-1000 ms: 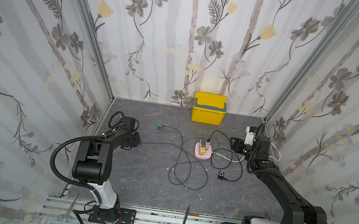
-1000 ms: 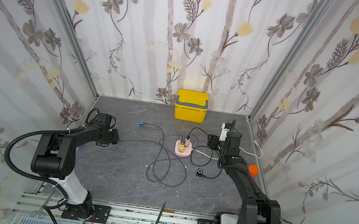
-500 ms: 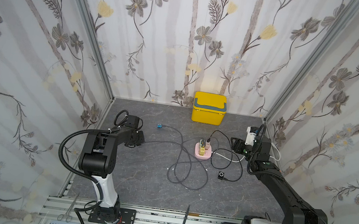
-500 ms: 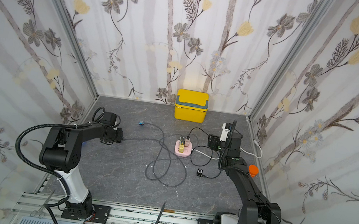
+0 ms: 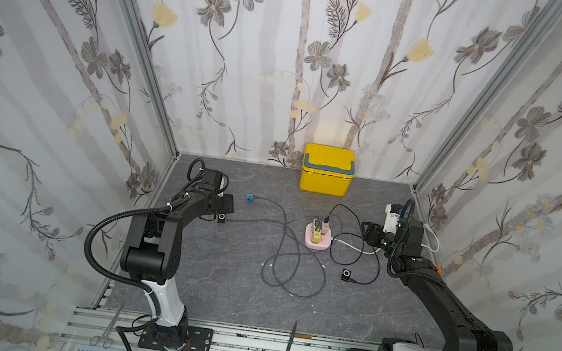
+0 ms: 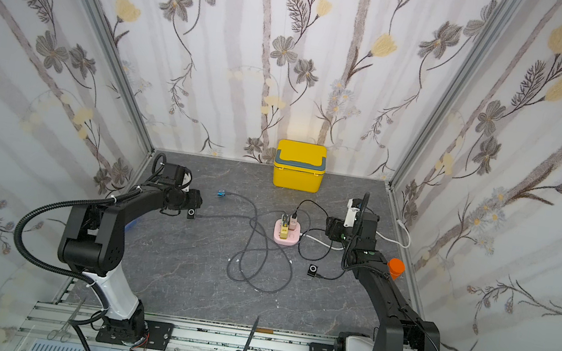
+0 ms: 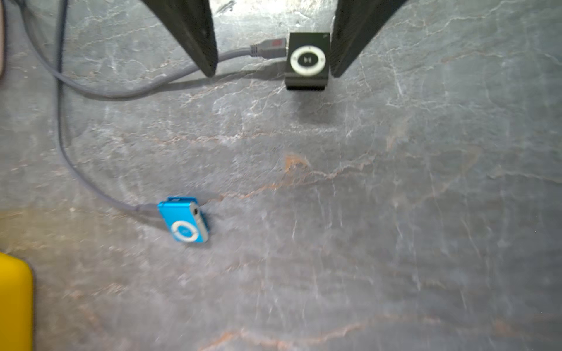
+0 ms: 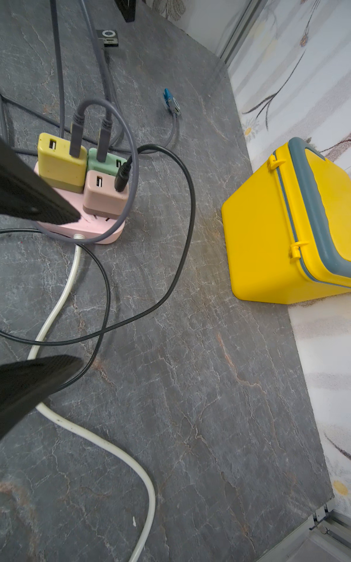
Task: Charge mp3
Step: Place the MP3 player at the center of the board.
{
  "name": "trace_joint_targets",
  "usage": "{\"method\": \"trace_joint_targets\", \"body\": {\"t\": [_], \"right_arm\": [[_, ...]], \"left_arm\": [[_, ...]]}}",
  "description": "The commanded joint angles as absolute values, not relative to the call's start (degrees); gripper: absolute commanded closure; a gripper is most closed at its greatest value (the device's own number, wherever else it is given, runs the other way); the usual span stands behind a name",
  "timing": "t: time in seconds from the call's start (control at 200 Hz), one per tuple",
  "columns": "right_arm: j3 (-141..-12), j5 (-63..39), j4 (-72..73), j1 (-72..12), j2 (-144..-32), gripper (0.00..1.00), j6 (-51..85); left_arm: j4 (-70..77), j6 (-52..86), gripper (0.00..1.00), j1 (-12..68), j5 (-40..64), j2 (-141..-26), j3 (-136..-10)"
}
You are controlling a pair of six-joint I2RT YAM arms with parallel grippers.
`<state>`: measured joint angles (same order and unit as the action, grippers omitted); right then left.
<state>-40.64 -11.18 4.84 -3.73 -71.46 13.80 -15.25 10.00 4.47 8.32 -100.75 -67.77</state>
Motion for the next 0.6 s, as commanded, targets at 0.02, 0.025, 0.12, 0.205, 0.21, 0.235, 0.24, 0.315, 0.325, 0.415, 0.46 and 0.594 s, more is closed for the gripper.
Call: {"method": "trace_joint_targets", "body": {"t": [0.02, 0.025, 0.12, 0.205, 0.21, 0.235, 0.24, 0.315, 0.325, 0.415, 0.46, 0.594], "right_arm": [[-41.39, -10.55, 5.98, -3.51, -72.03, 0.32, 12.61], [-41.35, -10.55, 5.93, -3.47, -72.05, 0.32, 12.59], [-41.24, -10.56, 5.55, -3.09, -71.99, 0.32, 12.24], [-40.97, -9.78, 5.41, -2.74, -71.67, 0.32, 11.63], [-40.96, -9.77, 5.43, -2.65, -71.65, 0.32, 11.57], [-40.76, -9.61, 5.45, -2.42, -71.51, 0.32, 11.37], [-40.68, -9.55, 5.49, -2.35, -71.48, 0.32, 11.31], [-40.34, -9.58, 5.92, -1.35, -71.13, 0.31, 10.58], [-40.34, -9.51, 6.03, -1.26, -71.04, 0.3, 10.49], [-39.81, -10.03, 7.06, 0.03, -70.53, 0.29, 10.07], [-39.22, -10.21, 8.35, 0.43, -70.11, 0.26, 9.73], [-36.79, -10.11, 12.43, 1.5, -68.84, 0.0, 9.1]], "left_arm": [[-16.07, 6.71, 0.0, 4.33, 8.69, -98.36, -70.4], [-16.12, 6.69, 0.0, 4.36, 8.61, -98.31, -70.49], [-16.49, 6.26, 0.0, 3.97, 7.36, -96.6, -71.63], [-13.39, 4.44, 0.0, 3.76, 7.19, -93.13, -70.03], [-12.98, 4.24, 0.0, 3.81, 7.28, -92.8, -69.73], [-10.7, 3.27, 0.0, 3.78, 7.89, -90.93, -68.18], [-10.45, 3.18, 0.0, 3.83, 8.03, -90.55, -67.84], [-0.98, -1.22, 0.0, 3.72, 11.72, -83.63, -61.62], [0.37, -1.75, 0.0, 3.74, 12.18, -82.61, -60.78], [11.8, -5.27, 0.0, 3.69, 14.28, -74.38, -53.03], [16.63, -5.97, 0.0, 3.61, 14.09, -70.67, -49.72], [25.4, -4.18, 0.0, 3.25, 12.98, -64.31, -42.16]]}}
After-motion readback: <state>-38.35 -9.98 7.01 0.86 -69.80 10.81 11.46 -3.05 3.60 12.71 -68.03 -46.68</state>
